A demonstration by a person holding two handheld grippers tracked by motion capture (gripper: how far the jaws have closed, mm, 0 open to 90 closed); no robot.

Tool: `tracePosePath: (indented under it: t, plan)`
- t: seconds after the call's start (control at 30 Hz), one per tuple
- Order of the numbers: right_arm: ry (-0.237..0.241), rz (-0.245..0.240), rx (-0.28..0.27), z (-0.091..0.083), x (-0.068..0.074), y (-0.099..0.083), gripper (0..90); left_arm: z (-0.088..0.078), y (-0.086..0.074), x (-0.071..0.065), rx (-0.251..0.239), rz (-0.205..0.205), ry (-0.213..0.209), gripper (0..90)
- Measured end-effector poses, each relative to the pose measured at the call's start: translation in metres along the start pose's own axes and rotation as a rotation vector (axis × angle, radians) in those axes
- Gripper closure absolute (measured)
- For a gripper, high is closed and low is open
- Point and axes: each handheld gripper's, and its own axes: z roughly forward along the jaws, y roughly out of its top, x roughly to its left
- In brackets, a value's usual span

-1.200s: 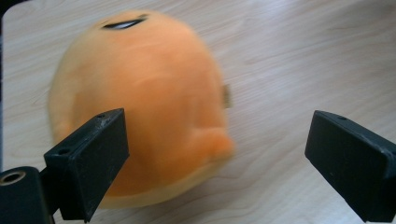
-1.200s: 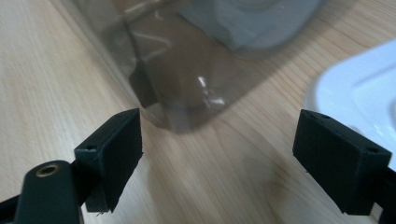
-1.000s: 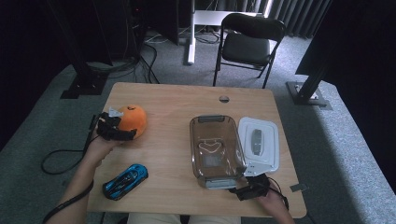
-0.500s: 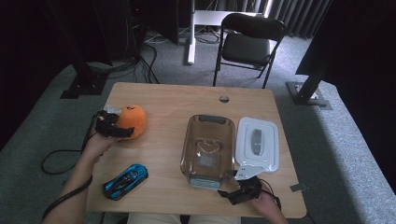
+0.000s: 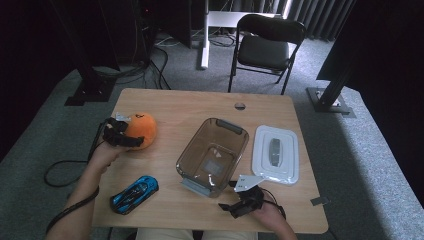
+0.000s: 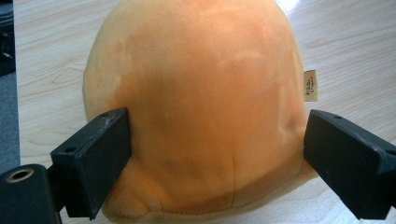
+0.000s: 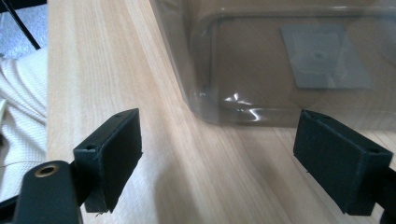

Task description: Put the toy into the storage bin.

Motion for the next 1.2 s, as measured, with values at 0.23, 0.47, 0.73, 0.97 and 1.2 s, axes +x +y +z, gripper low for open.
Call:
tracePosePath:
  t: [0.23,0.47,0.73,0.97,1.2]
  plan:
    - [0.000,0.011,0.015,0.004,-0.004,-0.002,15.1,-0.006,0.006,-0.001,-0.036,-0.023,-0.015,9.0]
    - [-0.045,0.049,0.014,-0.010,-0.009,-0.011,15.1,0.009,0.009,0.004,0.000,-0.076,0.028,8.8]
    - [-0.116,0.112,-0.005,-0.030,-0.020,-0.024,15.1,0.023,-0.002,0.001,0.006,-0.054,0.065,23.4]
    - [-0.153,0.148,0.000,-0.046,-0.025,-0.041,15.1,0.014,-0.004,0.002,-0.010,-0.040,0.046,57.5]
    - [-0.157,0.163,-0.016,-0.051,-0.027,-0.049,15.2,0.003,-0.005,0.001,-0.056,0.009,0.012,68.8]
